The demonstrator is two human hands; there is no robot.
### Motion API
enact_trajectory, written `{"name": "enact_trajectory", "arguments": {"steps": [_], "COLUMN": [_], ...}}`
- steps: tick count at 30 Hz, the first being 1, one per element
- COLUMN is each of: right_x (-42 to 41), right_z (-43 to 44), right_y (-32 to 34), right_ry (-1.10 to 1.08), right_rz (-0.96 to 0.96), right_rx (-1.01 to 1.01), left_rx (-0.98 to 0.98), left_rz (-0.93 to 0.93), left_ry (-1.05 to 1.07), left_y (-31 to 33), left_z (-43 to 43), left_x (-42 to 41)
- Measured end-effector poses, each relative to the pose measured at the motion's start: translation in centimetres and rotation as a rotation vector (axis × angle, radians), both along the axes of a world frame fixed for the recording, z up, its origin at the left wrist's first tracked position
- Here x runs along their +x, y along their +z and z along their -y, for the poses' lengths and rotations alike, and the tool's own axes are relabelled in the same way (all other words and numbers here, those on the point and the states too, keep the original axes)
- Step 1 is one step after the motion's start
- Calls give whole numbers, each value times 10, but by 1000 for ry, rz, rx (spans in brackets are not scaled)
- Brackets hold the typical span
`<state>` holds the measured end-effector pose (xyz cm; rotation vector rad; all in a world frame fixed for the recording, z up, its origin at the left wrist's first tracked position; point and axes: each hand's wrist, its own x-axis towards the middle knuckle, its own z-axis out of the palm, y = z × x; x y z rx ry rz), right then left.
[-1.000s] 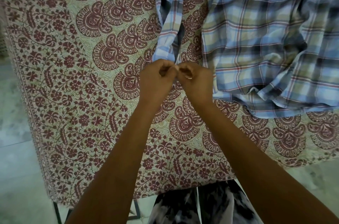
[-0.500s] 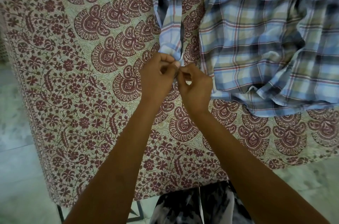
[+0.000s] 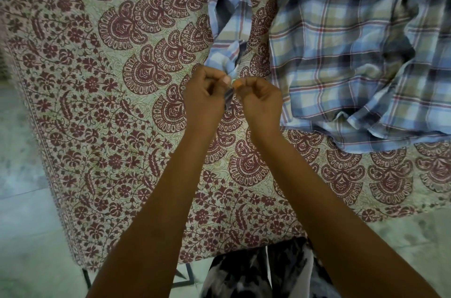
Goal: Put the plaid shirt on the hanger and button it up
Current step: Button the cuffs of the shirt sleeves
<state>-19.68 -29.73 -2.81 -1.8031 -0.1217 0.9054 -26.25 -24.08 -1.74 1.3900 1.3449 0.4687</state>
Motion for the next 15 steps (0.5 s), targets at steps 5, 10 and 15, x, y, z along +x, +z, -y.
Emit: {"name": "enact_trajectory", "arguments": {"steps": [5,10,15], "right_x": [16,17,7], "right_z": [-9,-8,-5], "right_y": [10,5,-1], "right_ry": [35,128,125], "right_rz": [-257,-344,-476], "right_rx": [9,-16,16], "left_rx": [577,531,206], "left_rz": [-118,-161,-164], "left_ry": [-379,-295,-35], "left_y": [-5,-6,-14], "left_z": [-7,-12,-28], "left_x": [-8,-14,-34]}}
